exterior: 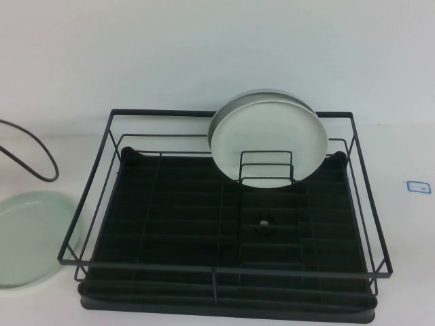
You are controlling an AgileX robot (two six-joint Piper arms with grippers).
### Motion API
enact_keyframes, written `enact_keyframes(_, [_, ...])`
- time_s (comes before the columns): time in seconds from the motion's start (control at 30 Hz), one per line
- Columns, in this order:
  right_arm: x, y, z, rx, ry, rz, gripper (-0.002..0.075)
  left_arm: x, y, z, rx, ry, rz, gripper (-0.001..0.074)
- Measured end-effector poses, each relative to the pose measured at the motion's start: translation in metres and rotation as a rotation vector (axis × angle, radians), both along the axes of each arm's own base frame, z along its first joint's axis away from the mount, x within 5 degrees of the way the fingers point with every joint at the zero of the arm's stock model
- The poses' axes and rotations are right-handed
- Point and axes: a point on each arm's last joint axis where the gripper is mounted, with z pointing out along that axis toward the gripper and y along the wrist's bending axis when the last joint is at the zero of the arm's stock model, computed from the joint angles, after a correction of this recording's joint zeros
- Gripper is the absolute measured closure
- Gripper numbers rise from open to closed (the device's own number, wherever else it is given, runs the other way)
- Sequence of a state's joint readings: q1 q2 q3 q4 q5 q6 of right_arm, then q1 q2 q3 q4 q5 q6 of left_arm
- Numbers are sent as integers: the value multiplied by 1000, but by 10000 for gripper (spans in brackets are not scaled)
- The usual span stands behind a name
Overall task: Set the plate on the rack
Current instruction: Pick up the plate from the table
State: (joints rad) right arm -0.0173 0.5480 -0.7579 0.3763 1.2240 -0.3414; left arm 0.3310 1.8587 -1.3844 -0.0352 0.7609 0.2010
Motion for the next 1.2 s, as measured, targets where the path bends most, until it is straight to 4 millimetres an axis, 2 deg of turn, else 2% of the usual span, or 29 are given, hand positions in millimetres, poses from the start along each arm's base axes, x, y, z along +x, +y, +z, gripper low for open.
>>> enact_keyframes(0.27, [0,0,0,0,2,1,708,8,4,-35,-2,77,-10,353])
enact_keyframes(0.53, [0,0,0,0,2,1,708,12,8,-51,8,92,-1,430])
enact_keyframes(0.67, [0,0,0,0,2,1,708,13,7,-62,-16,121,6,431])
enact_keyframes(0.8, [0,0,0,-1,5,2,708,13,7,-62,-14,116,6,439])
enact_keyframes(0.9, [-1,0,-1,-1,13,5,708,13,7,-62,-14,116,6,515])
enact_keyframes(1.03, [-1,0,-1,-2,16,6,708,14,6,-63,-22,112,10,713])
enact_keyframes(1.07, [-1,0,-1,-2,17,7,708,14,7,-63,-21,109,10,732])
enact_keyframes(1.2, [-1,0,-1,-2,18,7,708,15,7,-65,-21,111,10,734])
